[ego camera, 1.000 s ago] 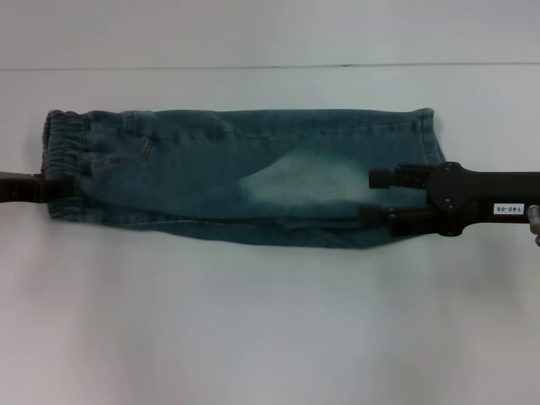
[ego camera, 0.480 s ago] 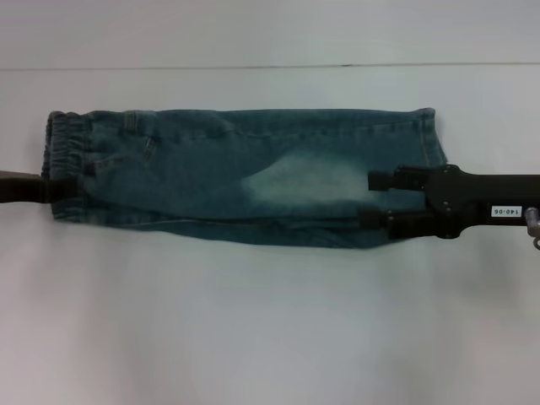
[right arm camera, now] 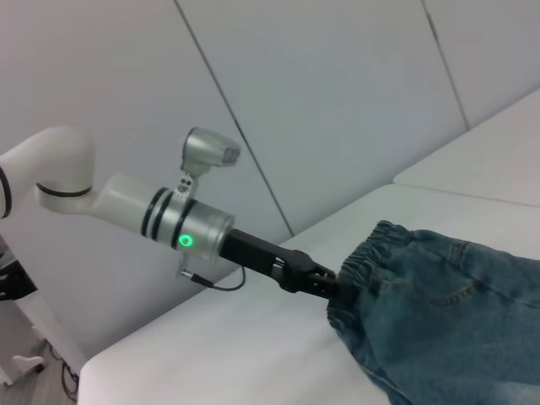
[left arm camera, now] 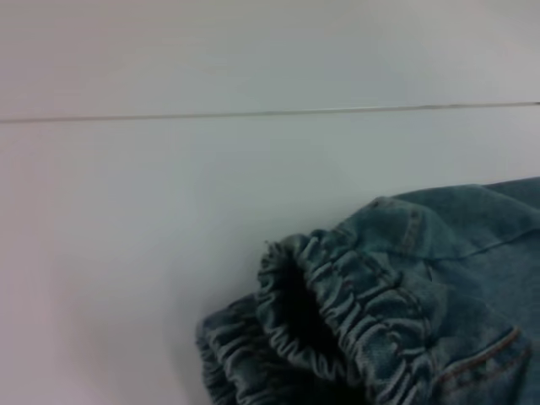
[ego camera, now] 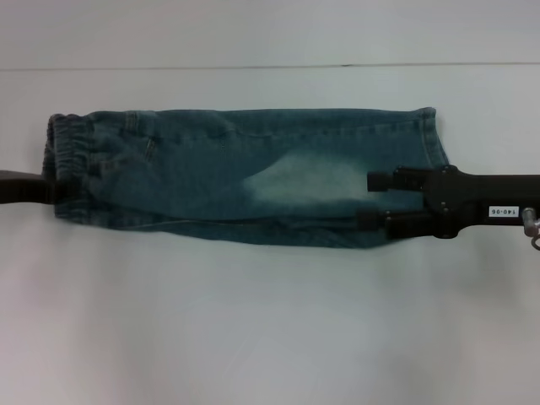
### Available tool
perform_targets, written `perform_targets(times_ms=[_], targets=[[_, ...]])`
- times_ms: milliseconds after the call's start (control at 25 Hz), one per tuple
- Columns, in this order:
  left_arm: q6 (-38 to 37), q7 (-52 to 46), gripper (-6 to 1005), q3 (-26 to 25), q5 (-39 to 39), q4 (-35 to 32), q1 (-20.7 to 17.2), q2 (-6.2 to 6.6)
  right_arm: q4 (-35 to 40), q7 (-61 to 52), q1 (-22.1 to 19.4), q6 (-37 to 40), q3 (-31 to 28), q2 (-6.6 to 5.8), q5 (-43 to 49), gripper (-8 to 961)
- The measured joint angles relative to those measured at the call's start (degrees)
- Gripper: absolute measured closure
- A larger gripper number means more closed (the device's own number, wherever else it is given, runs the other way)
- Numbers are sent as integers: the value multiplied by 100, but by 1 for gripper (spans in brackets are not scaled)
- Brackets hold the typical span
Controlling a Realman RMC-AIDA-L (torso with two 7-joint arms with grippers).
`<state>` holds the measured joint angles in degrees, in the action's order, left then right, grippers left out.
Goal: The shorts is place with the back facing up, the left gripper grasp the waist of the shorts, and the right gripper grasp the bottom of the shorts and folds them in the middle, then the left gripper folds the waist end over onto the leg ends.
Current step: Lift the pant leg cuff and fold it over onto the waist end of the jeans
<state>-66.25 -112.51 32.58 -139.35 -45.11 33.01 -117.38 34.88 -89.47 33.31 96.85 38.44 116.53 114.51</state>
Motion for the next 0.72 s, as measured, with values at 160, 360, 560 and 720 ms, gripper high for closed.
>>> perform_targets(times_ms=[160, 360, 560, 720], targets=[[-494, -34, 838, -4, 111, -274, -5, 28, -30, 0, 9, -86, 45, 11, 2, 17], [-1489, -366, 874, -6, 130, -925, 128, 77, -145, 9, 56, -365, 138, 58, 0, 54], [-2111, -738, 882, -15, 164, -1288, 405, 203, -356, 269, 62, -1213, 35, 281, -285, 212], [-2410, -932, 884, -20, 200, -1311, 706, 333, -1234, 1208, 103, -2085, 16, 336, -1236, 355]])
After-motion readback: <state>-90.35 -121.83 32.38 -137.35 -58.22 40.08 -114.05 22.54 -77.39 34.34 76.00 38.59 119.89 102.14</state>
